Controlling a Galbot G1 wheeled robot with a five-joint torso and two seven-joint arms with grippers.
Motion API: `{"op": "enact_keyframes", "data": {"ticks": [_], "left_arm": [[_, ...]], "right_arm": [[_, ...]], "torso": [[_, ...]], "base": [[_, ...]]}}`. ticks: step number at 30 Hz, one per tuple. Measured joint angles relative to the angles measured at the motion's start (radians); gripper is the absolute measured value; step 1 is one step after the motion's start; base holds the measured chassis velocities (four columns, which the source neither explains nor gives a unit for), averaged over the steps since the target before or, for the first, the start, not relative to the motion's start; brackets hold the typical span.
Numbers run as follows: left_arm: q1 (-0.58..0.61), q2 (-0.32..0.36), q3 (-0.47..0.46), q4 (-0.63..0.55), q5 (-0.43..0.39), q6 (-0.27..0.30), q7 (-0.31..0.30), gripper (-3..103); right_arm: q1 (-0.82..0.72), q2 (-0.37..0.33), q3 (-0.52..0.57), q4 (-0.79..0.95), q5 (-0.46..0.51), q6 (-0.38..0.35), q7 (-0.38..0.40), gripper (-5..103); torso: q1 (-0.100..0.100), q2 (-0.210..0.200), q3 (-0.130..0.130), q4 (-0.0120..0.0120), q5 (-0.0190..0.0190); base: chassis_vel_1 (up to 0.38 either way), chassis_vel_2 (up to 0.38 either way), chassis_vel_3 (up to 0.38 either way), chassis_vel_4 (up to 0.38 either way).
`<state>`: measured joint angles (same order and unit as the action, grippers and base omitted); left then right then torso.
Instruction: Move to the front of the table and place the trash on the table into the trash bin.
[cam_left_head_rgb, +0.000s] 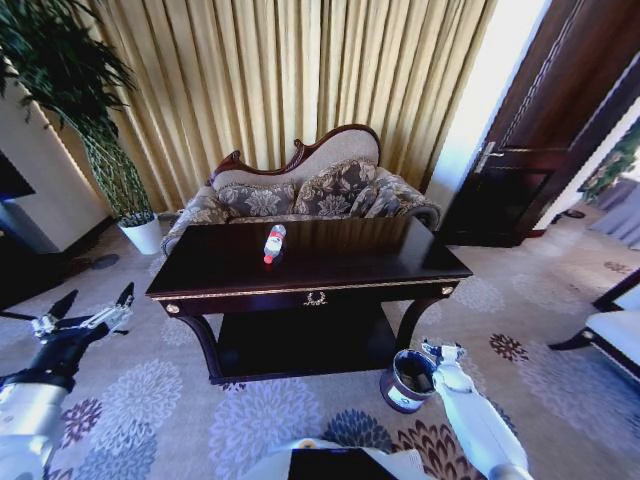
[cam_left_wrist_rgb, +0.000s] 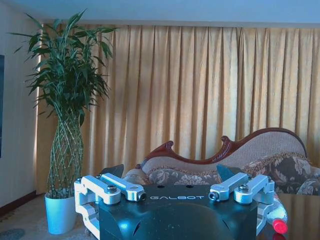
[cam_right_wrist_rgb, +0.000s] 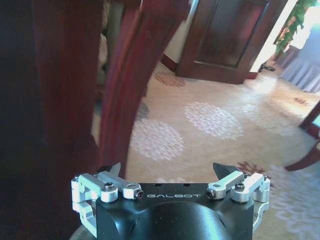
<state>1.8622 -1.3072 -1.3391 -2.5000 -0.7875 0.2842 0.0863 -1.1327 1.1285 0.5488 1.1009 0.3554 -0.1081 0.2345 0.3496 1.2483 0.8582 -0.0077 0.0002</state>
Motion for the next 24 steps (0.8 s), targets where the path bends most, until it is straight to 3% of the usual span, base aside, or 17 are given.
{"op": "enact_keyframes", "data": {"ticks": [4,10,11,14,24], "left_arm": [[-0.001,-0.007,0.001,0.000,0.000,0.000,0.001,100],[0.001,-0.011,0.003,0.000,0.000,-0.001,0.003,100],[0.001,-0.011,0.003,0.000,0.000,-0.001,0.003,100],[0.004,-0.011,0.002,0.000,0.000,-0.002,0.004,100],[0.008,-0.015,-0.001,0.000,0.000,-0.006,0.006,100]], "right_arm": [[-0.112,-0.035,0.014,0.229,0.109,-0.007,-0.044,100],[-0.272,-0.047,0.059,0.598,0.130,0.032,-0.066,100],[-0.272,-0.047,0.059,0.598,0.130,0.032,-0.066,100],[-0.406,-0.033,0.081,0.901,0.126,-0.005,-0.058,100],[-0.473,-0.020,0.049,1.276,0.104,-0.135,0.016,100]], "torso": [[0.000,0.000,0.000,0.0000,-0.0004],[0.000,0.000,0.000,0.0006,-0.0006],[0.000,0.000,0.000,0.0006,-0.0006],[0.000,0.000,0.000,-0.0001,-0.0007],[0.000,0.000,0.000,0.0003,-0.0004]], "base": [[0.000,0.000,0.000,0.000],[0.000,0.000,0.000,0.000],[0.000,0.000,0.000,0.000],[0.000,0.000,0.000,0.000],[0.000,0.000,0.000,0.000]]}}
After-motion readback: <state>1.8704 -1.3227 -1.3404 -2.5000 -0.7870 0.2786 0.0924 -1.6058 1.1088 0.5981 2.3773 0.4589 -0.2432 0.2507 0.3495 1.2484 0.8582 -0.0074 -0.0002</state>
